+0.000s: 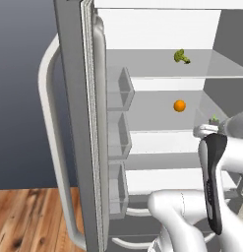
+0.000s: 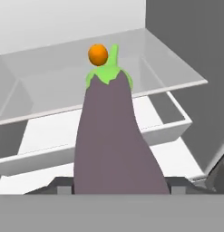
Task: Place the eggplant in the correct fridge rack based on whether it is a fruit or vegetable. Finally, close the fridge door.
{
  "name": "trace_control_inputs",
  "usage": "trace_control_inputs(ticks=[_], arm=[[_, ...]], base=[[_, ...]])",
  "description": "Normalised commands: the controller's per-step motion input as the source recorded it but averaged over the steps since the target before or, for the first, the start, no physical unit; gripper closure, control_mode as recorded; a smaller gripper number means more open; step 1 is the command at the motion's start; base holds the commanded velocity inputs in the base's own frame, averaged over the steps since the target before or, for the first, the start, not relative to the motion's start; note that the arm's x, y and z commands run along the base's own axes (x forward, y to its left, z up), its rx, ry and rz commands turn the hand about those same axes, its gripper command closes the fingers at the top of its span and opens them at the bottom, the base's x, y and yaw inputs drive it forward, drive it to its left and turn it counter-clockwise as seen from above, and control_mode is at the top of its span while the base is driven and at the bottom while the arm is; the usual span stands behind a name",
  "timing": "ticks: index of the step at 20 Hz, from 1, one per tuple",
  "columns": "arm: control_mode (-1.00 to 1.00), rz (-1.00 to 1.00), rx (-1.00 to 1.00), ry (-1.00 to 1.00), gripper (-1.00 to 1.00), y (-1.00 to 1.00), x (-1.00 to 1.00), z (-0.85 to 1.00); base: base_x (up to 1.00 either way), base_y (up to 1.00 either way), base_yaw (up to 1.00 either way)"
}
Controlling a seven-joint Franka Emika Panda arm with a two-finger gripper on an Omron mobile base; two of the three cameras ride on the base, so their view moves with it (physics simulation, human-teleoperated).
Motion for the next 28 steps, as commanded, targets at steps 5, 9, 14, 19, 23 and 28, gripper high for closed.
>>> trace_control_inputs(ticks=[5,9,14,19,23,28], arm=[[-1.00,0.02,-0.09,-0.24,1.00,0.27,-0.16,0.72],[-1.00,0.04,-0.06,-0.07,1.00,0.26,-0.11,0.79],[-1.00,0.12,-0.01,0.02,1.00,0.19,-0.05,0.83],[-1.00,0.23,-0.01,0.01,1.00,0.10,-0.03,0.47],[-1.00,0.05,-0.08,-0.04,1.00,0.17,0.14,0.06],[-1.00,0.00,-0.05,-0.08,1.00,0.03,0.57,0.34]], base=[[0.00,0.00,0.00],[0.00,0.00,0.00],[0.00,0.00,0.00],[0.00,0.00,0.00],[0.00,0.00,0.00],[0.00,0.00,0.00]])
